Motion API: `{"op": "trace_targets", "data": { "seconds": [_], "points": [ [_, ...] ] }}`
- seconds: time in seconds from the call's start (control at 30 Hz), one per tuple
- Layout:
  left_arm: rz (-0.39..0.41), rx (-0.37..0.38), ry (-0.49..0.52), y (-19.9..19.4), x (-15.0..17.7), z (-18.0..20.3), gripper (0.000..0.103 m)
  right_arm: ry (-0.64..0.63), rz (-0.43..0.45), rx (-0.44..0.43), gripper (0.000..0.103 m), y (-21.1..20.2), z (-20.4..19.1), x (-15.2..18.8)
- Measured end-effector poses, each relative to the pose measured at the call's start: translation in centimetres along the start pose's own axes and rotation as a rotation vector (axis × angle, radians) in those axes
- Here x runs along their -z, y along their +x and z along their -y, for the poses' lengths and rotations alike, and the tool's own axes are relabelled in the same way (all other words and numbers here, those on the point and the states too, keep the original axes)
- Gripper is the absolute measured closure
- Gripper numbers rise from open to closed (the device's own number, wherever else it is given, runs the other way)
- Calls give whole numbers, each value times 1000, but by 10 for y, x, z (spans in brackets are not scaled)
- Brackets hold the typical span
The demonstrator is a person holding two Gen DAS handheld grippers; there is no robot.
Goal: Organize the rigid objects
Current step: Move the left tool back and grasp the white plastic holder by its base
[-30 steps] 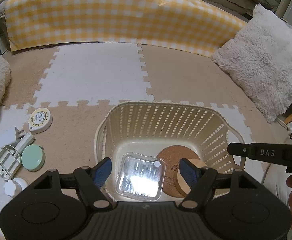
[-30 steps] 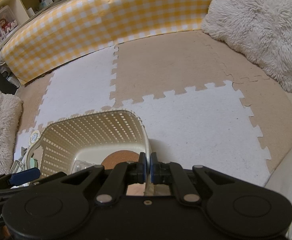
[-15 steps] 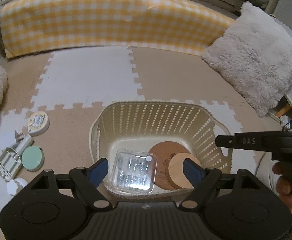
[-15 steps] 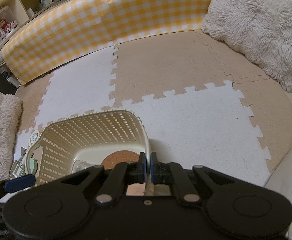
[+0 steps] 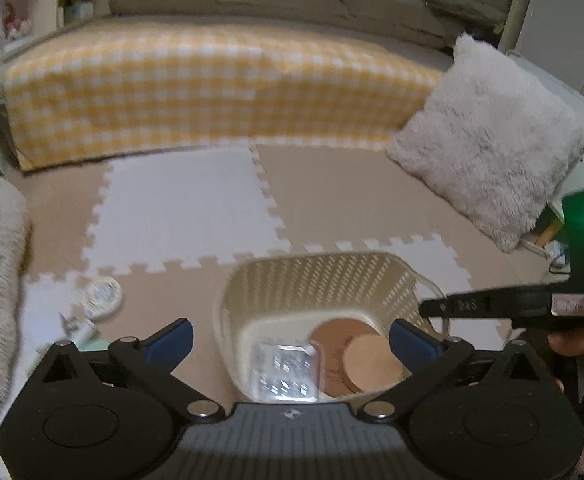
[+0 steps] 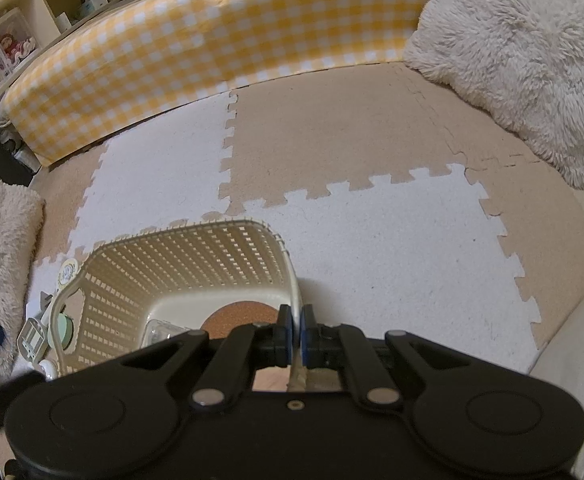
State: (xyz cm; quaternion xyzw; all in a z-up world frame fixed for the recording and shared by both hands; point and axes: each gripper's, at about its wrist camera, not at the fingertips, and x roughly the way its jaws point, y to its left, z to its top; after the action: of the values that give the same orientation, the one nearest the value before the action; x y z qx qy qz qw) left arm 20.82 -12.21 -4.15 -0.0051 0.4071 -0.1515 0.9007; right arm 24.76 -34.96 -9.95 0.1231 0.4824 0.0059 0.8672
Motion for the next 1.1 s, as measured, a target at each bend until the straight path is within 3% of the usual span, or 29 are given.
{"op": "trace_targets", "data": {
  "seconds": [0.3, 0.47, 0.6, 0.87, 0.9, 0.97, 1.1],
  "points": [
    [69, -52, -24, -18, -16, -53, 0, 0, -1, -1, 98, 0, 0, 0],
    [60, -96, -55, -15, -20, -90, 0, 0, -1, -1, 98, 0, 0, 0],
    [-14, -137, -79, -3, -19, -121, 0, 0, -1, -1, 98, 0, 0, 0],
    [-176, -146, -82, 22, -4, -165, 1, -1, -1, 0, 98, 0, 0, 0],
    [-194, -154, -88, 26, -3, -170, 3, -2, -1, 1, 98, 0, 0, 0],
    [-226, -173, -94, 33, 0, -179, 18, -3, -1, 2, 98, 0, 0, 0],
    [-296, -195, -53, 50, 6, -185, 28, -4, -1, 2, 98, 0, 0, 0]
  ]
}}
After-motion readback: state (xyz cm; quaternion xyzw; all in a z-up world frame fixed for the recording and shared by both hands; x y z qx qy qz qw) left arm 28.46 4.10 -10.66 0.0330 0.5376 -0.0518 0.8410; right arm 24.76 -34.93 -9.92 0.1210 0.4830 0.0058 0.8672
